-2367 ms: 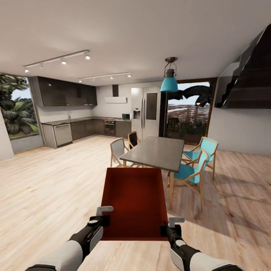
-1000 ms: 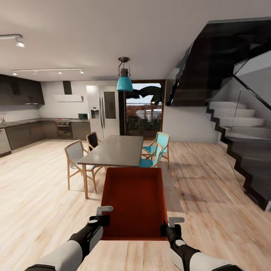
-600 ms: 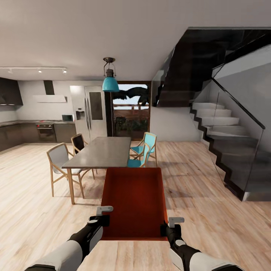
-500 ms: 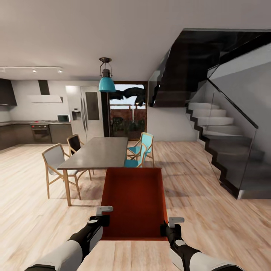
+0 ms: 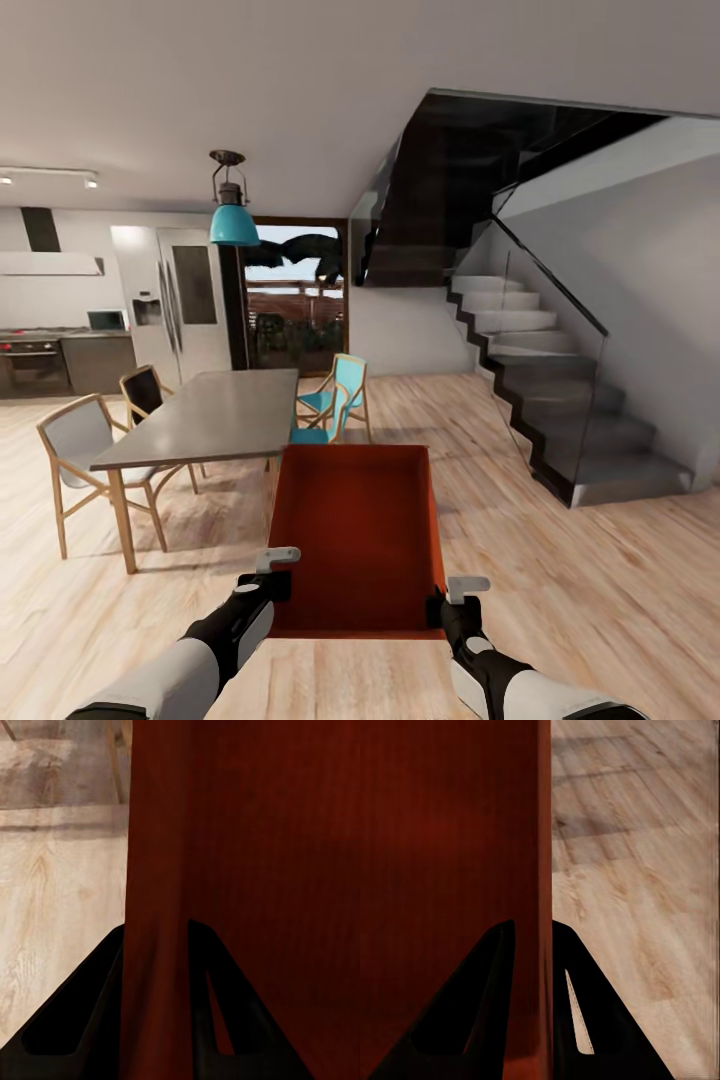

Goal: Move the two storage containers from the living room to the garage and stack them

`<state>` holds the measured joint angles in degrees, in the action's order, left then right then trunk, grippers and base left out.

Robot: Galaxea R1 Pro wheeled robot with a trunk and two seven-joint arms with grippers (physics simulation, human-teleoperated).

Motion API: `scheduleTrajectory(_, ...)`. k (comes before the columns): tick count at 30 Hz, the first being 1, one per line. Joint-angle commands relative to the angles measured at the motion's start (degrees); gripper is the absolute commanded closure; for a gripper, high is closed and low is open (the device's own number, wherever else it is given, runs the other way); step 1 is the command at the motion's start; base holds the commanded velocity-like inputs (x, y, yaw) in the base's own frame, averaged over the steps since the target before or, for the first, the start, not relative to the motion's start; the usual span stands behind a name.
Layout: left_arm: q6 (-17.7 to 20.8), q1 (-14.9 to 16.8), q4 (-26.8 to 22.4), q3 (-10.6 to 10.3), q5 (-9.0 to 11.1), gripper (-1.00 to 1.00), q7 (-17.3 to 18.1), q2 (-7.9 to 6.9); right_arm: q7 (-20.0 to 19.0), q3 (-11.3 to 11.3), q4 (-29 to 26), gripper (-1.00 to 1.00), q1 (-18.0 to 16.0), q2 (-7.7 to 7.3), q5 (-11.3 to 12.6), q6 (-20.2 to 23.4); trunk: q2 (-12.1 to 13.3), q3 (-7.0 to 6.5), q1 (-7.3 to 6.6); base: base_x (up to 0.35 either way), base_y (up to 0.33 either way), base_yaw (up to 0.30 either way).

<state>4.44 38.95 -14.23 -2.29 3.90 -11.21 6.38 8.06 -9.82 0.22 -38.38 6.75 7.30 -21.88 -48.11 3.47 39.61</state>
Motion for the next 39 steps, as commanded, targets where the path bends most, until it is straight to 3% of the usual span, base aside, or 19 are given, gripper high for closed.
scheduleTrajectory(1, 0.4, 0.1, -0.3, 4.0, 0.4, 1.0, -0.6, -0.05, 0.4, 2.0, 0.0, 1.0, 0.0, -0.24, 1.8, -0.4, -0.1, 0.07, 0.01, 0.0, 0.0, -0.291)
scheduleTrajectory(14, 0.5, 0.1, -0.3, 4.0, 0.4, 1.0, -0.6, -0.05, 0.5, 2.0, 0.0, 1.0, 0.0, -0.16, 1.8, -0.4, -0.1, 0.03, 0.01, 0.0, 0.0, -0.142)
scheduleTrajectory(39, 0.4, 0.1, -0.3, 4.0, 0.4, 1.0, -0.6, -0.05, 0.5, 2.0, 0.0, 1.0, 0.0, -0.24, 1.8, -0.4, -0.1, 0.03, 0.01, 0.0, 0.0, -0.274)
